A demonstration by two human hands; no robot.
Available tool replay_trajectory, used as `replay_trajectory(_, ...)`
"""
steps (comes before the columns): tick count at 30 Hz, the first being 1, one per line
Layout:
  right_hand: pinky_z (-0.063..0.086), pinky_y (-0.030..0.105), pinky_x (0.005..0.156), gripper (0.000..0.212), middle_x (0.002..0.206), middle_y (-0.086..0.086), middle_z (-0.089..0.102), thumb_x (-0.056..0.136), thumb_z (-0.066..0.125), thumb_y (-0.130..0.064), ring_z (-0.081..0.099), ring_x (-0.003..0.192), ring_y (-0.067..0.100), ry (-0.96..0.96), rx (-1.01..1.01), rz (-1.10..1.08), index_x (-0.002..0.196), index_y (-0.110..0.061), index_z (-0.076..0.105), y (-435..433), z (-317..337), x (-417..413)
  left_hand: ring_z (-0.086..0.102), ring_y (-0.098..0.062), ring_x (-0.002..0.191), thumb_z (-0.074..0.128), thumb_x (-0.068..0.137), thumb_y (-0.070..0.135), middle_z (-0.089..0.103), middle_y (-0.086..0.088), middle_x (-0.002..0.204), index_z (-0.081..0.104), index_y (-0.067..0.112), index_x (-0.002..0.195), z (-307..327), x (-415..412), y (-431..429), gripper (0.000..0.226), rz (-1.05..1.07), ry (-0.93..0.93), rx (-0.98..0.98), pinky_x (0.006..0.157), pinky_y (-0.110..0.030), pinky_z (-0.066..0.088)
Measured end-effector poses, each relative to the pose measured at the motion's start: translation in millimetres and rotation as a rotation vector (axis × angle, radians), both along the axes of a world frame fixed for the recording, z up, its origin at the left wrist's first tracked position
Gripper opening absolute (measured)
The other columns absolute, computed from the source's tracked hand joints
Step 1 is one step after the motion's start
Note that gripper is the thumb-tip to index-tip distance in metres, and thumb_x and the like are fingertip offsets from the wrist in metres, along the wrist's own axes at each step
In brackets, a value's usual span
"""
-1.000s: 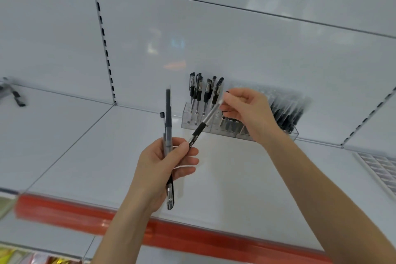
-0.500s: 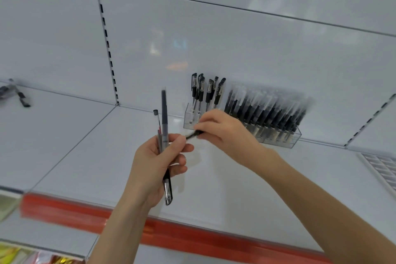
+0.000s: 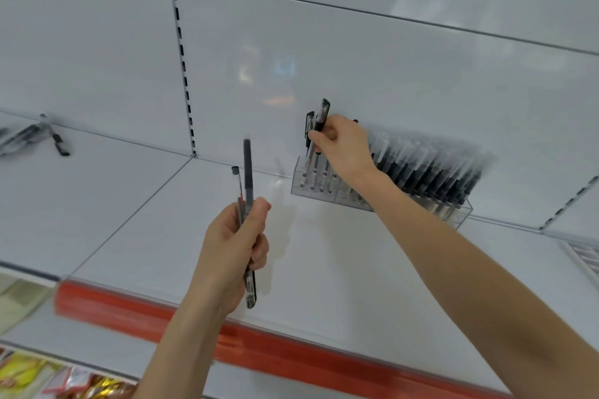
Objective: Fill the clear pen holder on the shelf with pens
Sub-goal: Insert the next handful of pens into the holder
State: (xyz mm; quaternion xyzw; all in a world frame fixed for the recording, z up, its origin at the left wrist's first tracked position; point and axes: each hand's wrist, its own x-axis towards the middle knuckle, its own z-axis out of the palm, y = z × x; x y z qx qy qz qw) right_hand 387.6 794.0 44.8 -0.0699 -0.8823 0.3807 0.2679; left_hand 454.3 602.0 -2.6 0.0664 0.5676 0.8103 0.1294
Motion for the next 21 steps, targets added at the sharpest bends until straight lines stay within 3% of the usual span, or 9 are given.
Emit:
replay_trajectory(3, 0.047, 0.031, 0.075, 0.028, 0.084, 0.018, 0.066, 0.088, 0.057, -0.015, 0.064, 0.085, 0.031, -0.112, 0.077, -0.032, 0.063, -0.018, 0.044, 1.5, -7.7, -7.0, 0.031, -0.008, 0.037, 0.045, 0.095, 0.014, 0.037, 0.001, 0.058, 0.058, 0.006, 0.091, 0.6, 0.6, -1.0, 0.016, -0.032, -0.036, 0.042, 0.036, -0.017, 0.024)
replay_trajectory(7, 0.05, 0.032, 0.074, 0.021, 0.085, 0.02, 0.068, 0.089, 0.056, -0.018, 0.064, 0.079, 0.026, -0.223, 0.115, -0.087, 0.076, -0.001, 0.057, -0.7, -22.8, -13.9, 0.046, -0.007, 0.045, 0.047, 0.094, 0.01, 0.048, 0.0, 0.06, 0.063, 0.008, 0.099, 0.0, 2.7, -2.1, 0.016, -0.072, -0.002, -0.017, 0.04, -0.017, 0.038)
replay_trajectory(11, 0.051, 0.034, 0.071, 0.032, 0.081, 0.029, 0.066, 0.086, 0.06, -0.02, 0.062, 0.068, 0.03, -0.221, 0.06, -0.079, 0.079, 0.012, 0.06, -0.1, -19.6, -4.0, 0.056, -0.006, 0.051, 0.053, 0.09, 0.01, 0.065, 0.001, 0.065, 0.062, 0.012, 0.1, 0.0, 3.5, -2.8, 0.014, -0.092, 0.023, -0.035, 0.045, -0.017, 0.046)
replay_trajectory(16, 0.057, 0.023, 0.063, 0.018, 0.079, 0.007, 0.069, 0.089, 0.057, -0.024, 0.066, 0.064, 0.009, -0.077, -0.253, 0.112, 0.096, -0.008, 0.064, -11.6, 5.0, 44.7, 0.058, -0.007, 0.052, 0.054, 0.089, 0.011, 0.07, -0.002, 0.068, 0.062, 0.009, 0.101, 3.1, 4.4, 3.0, 0.014, -0.141, 0.01, -0.006, 0.044, -0.018, 0.047)
replay_trajectory(19, 0.058, 0.026, 0.066, 0.032, 0.084, 0.003, 0.07, 0.087, 0.06, -0.022, 0.069, 0.072, 0.011, -0.148, -0.356, 0.211, 0.117, -0.014, 0.052, -19.6, 12.5, 63.4, 0.057, -0.008, 0.05, 0.054, 0.089, 0.014, 0.07, -0.003, 0.068, 0.062, 0.006, 0.102, 5.5, 7.3, 12.2, 0.017, -0.209, 0.012, -0.006, 0.043, -0.019, 0.045)
replay_trajectory(21, 0.057, 0.025, 0.065, 0.037, 0.082, 0.005, 0.07, 0.085, 0.062, -0.015, 0.069, 0.07, 0.014, -0.126, -0.442, 0.226, 0.12, -0.013, 0.047, -20.5, 12.2, 68.4, 0.058, -0.009, 0.051, 0.053, 0.089, 0.017, 0.071, -0.005, 0.071, 0.062, 0.006, 0.102, 7.6, 10.3, 17.4, 0.019, -0.243, 0.02, -0.003, 0.043, -0.019, 0.046)
